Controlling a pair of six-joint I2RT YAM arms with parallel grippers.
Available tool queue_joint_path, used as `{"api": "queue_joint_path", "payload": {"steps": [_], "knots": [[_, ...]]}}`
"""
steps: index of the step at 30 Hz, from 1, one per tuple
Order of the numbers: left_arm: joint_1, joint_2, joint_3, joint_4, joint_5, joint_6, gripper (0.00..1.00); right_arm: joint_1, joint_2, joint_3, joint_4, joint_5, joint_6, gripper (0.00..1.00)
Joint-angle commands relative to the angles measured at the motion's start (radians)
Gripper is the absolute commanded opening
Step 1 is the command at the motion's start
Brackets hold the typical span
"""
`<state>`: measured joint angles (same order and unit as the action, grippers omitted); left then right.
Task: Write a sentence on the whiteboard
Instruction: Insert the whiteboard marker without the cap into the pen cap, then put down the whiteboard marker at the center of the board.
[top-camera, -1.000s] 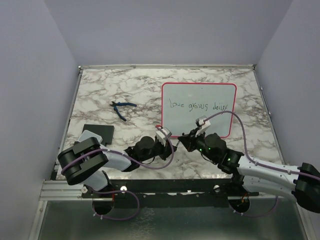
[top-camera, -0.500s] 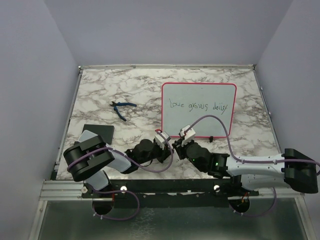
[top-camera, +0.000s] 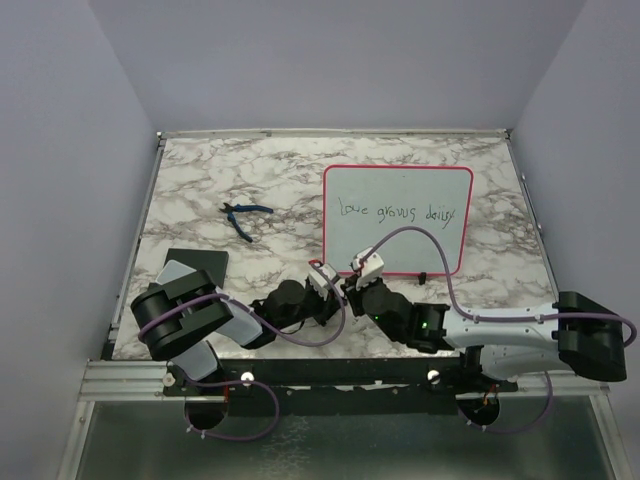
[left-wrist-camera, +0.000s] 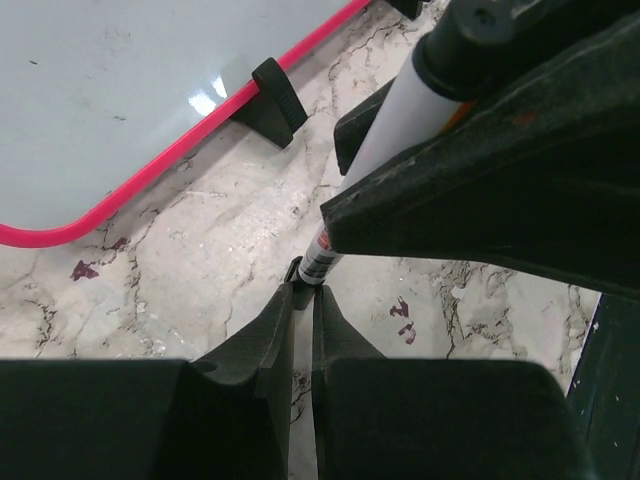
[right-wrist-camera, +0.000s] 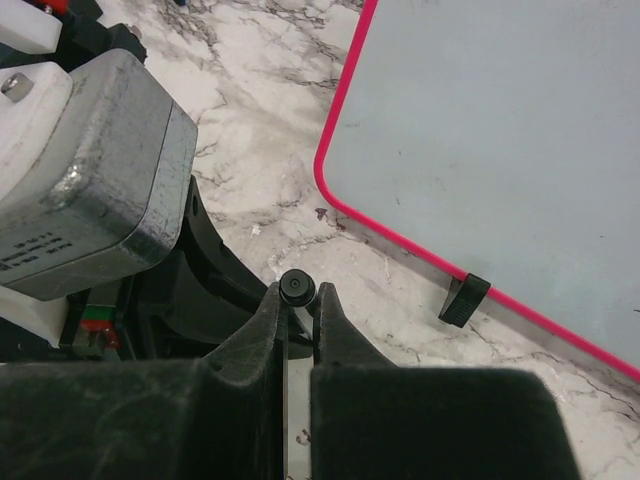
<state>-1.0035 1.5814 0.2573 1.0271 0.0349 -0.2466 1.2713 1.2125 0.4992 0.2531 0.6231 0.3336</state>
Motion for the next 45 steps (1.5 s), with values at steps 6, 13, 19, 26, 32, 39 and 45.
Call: {"api": "queue_joint_path", "payload": {"steps": [6,13,19,26,32,39,45], "knots": [[0.008,-0.063,0.019,0.109,-0.114,-0.045,0.26,0.048,0.063,0.087,-0.362,0.06,0.222,0.01],[0.008,-0.174,-0.011,0.002,-0.121,-0.051,0.61,0.048,0.075,0.282,-0.533,0.312,0.27,0.01],[0.002,-0.309,-0.052,-0.144,-0.138,-0.064,0.7,0.034,0.112,0.362,-0.642,0.349,0.323,0.01],[0.002,-0.451,-0.063,-0.344,-0.165,-0.14,0.8,-0.073,0.025,0.376,-0.706,0.202,0.334,0.01],[0.065,-0.482,0.065,-0.665,-0.285,-0.296,0.83,-0.141,-0.011,0.351,-0.701,-0.067,0.333,0.01],[0.27,-0.57,0.18,-0.853,-0.233,-0.412,0.84,-0.147,0.086,0.392,-0.746,-0.239,0.274,0.01],[0.382,-0.594,0.332,-1.037,-0.156,-0.342,0.91,-0.148,0.171,0.459,-0.743,-0.367,0.201,0.01]]}}
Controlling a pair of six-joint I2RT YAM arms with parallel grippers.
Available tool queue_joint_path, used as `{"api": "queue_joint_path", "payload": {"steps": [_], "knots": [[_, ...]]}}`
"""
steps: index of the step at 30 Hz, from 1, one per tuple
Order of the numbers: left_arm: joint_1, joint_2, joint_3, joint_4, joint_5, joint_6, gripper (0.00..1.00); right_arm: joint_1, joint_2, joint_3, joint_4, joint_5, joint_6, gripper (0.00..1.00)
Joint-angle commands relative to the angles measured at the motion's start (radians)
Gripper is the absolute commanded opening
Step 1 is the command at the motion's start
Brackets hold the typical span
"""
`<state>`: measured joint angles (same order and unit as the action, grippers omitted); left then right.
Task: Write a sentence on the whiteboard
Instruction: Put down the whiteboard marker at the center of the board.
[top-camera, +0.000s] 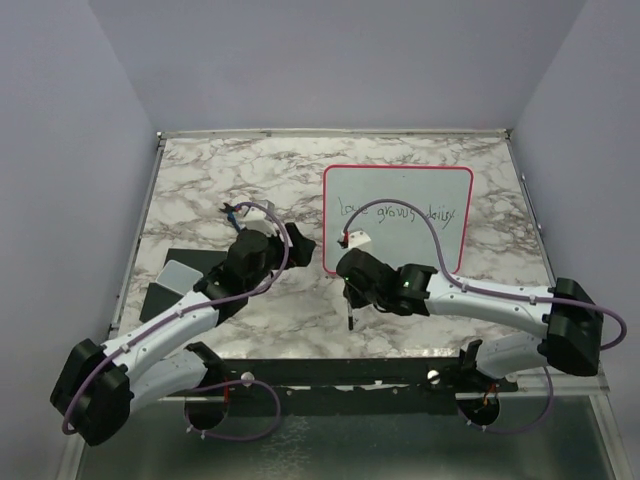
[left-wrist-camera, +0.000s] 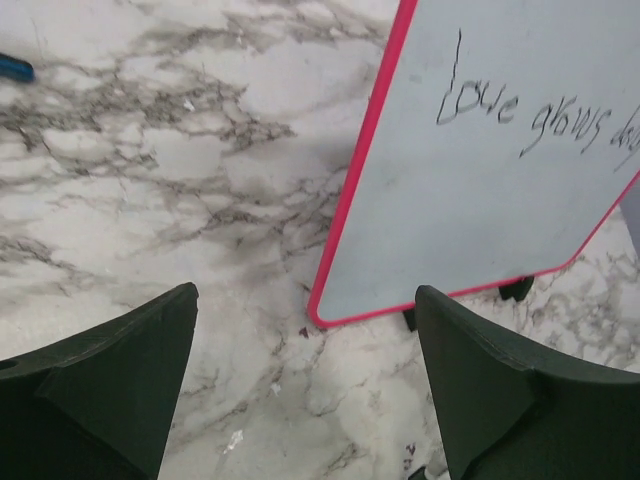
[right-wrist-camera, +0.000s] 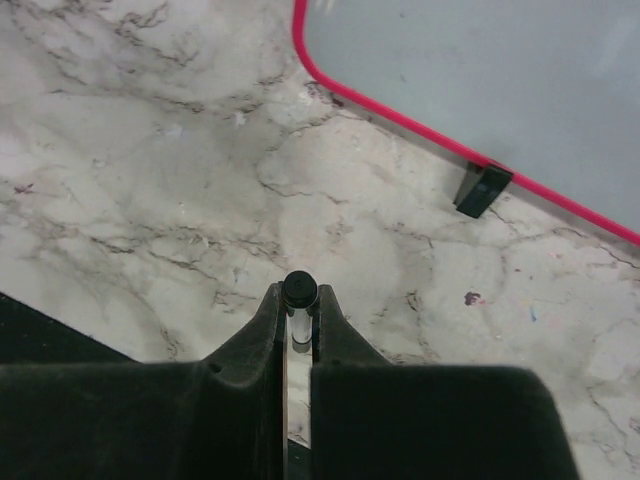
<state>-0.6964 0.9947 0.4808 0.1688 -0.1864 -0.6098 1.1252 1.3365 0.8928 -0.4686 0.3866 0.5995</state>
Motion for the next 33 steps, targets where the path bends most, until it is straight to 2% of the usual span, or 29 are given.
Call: {"api": "queue_joint_path", "payload": {"steps": [1,5,13,20,24,29,33], "knots": [[0.104,-0.001,0.133,-0.207,0.103,0.029,0.91,-0.002,0.065,0.076,-0.021,-0.136,-0.072,0.01],[0.177,-0.001,0.192,-0.255,0.177,0.064,0.91,-0.001,0.122,0.096,0.01,-0.122,-0.096,0.02],[0.202,-0.004,0.269,-0.34,0.088,0.202,0.92,-0.001,0.221,0.12,0.103,-0.086,-0.108,0.17],[0.203,-0.007,0.293,-0.382,0.058,0.277,0.92,-0.001,0.287,0.132,0.142,-0.022,-0.094,0.46],[0.203,-0.024,0.28,-0.385,0.035,0.276,0.94,-0.001,0.247,0.109,0.183,-0.033,-0.092,0.52],[0.236,-0.016,0.274,-0.386,0.013,0.271,0.99,-0.001,0.112,0.058,0.238,-0.014,-0.106,0.61],[0.317,0.01,0.278,-0.388,0.057,0.258,0.99,-0.008,0.058,0.108,0.119,0.111,-0.083,0.73]]}}
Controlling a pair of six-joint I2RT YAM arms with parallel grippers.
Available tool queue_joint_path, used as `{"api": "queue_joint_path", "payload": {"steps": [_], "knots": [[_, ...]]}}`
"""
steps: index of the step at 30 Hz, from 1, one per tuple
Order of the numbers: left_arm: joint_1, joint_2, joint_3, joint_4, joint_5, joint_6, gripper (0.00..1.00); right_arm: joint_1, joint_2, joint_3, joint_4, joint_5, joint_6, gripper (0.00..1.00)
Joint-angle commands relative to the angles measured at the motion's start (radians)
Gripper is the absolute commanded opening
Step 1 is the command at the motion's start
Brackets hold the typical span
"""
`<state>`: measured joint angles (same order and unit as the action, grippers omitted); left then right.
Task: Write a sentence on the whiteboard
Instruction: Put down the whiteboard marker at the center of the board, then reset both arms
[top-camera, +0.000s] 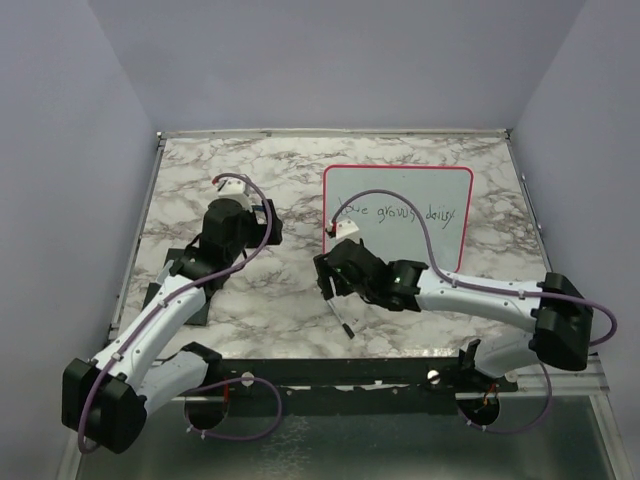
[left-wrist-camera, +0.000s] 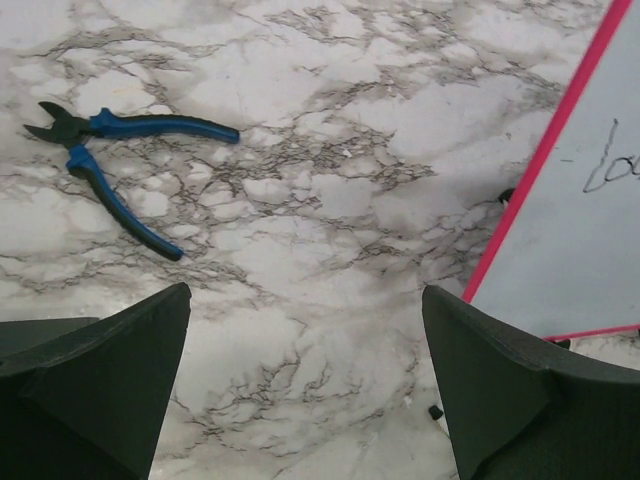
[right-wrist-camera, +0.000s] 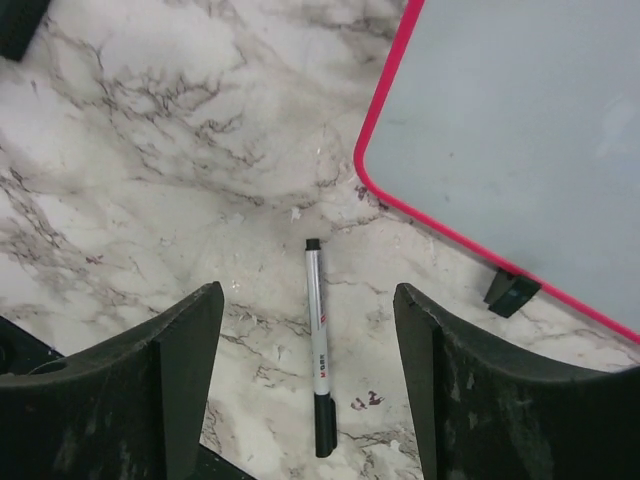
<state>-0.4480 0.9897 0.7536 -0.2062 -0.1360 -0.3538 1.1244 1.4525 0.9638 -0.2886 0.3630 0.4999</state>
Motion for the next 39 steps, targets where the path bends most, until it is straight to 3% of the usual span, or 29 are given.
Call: {"api": "queue_joint_path", "payload": {"steps": [1,10,19,23,28,39], "knots": [[0.086,0.018,0.008,-0.015,0.014,0.0,0.99,-0.016,-0.072,0.05,-0.086,0.16,0.018,0.75],[0.209,-0.04,0.037,0.003,-0.004,0.041,0.99,-0.296,-0.285,0.02,-0.077,0.133,-0.061,0.94],[0.21,-0.153,0.081,0.015,-0.255,0.144,0.99,-0.721,-0.477,-0.016,-0.029,0.079,-0.147,0.96],[0.21,-0.219,0.08,0.041,-0.338,0.169,0.99,-0.741,-0.617,-0.109,0.101,0.189,-0.213,0.96],[0.21,-0.281,0.022,0.061,-0.317,0.168,0.99,-0.741,-0.783,-0.28,0.294,0.3,-0.331,0.96],[0.21,-0.321,-0.001,0.062,-0.319,0.183,0.99,-0.741,-0.815,-0.302,0.315,0.352,-0.343,0.96]]}}
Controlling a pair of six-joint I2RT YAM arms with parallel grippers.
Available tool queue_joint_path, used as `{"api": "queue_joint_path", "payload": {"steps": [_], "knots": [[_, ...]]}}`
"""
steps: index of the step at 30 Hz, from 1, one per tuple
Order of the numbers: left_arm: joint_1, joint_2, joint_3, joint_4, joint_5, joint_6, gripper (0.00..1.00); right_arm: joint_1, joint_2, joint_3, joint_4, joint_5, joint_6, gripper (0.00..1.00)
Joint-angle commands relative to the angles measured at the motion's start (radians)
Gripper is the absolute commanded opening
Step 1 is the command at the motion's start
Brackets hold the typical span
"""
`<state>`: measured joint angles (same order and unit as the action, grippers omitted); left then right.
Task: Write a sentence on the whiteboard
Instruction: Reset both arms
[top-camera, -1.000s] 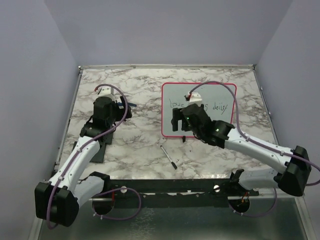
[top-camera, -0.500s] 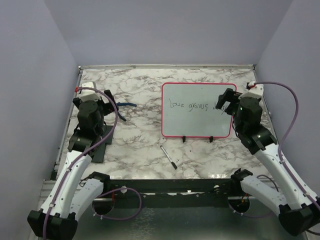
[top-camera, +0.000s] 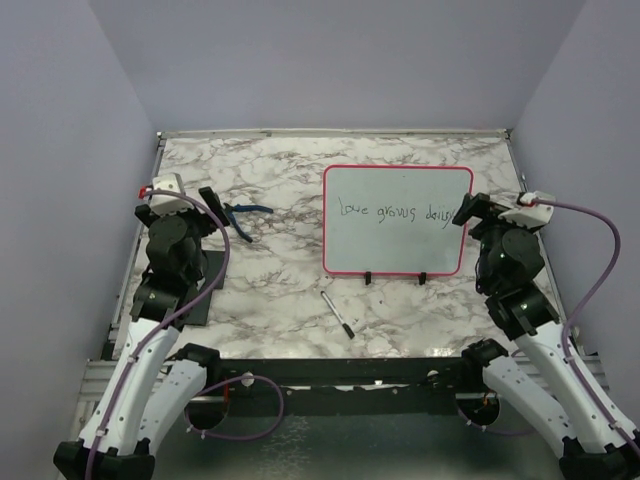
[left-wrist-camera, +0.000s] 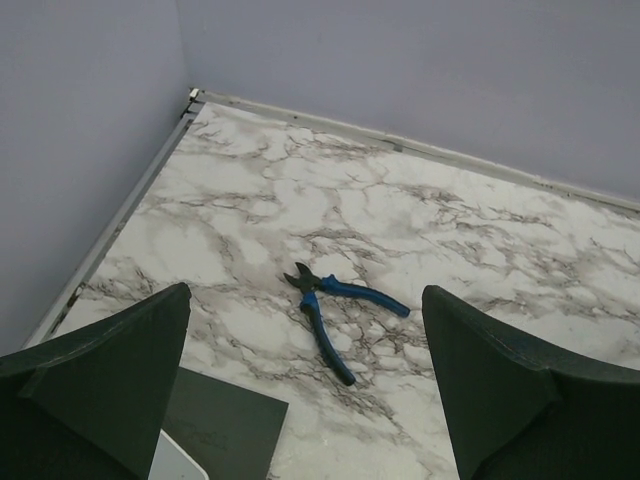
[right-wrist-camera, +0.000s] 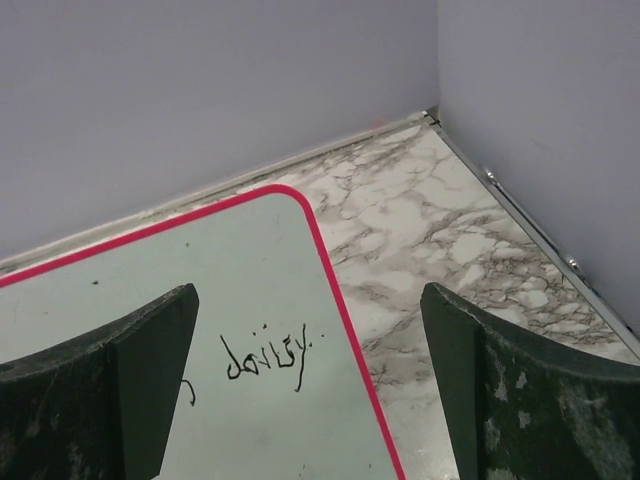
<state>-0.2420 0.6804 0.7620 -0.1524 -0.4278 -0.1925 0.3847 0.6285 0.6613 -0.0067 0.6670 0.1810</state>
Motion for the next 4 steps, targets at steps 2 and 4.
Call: {"api": "queue_joint_path", "payload": {"steps": [2,4], "knots": [[0.004,-0.011,-0.011,0.008,-0.041,0.014,0.99,-0.001,0.009,-0.001,0.033,0.048,-0.024,0.96],[0.004,-0.009,-0.01,0.008,-0.044,0.01,0.99,-0.002,0.007,0.004,0.028,0.051,-0.024,0.96]]}}
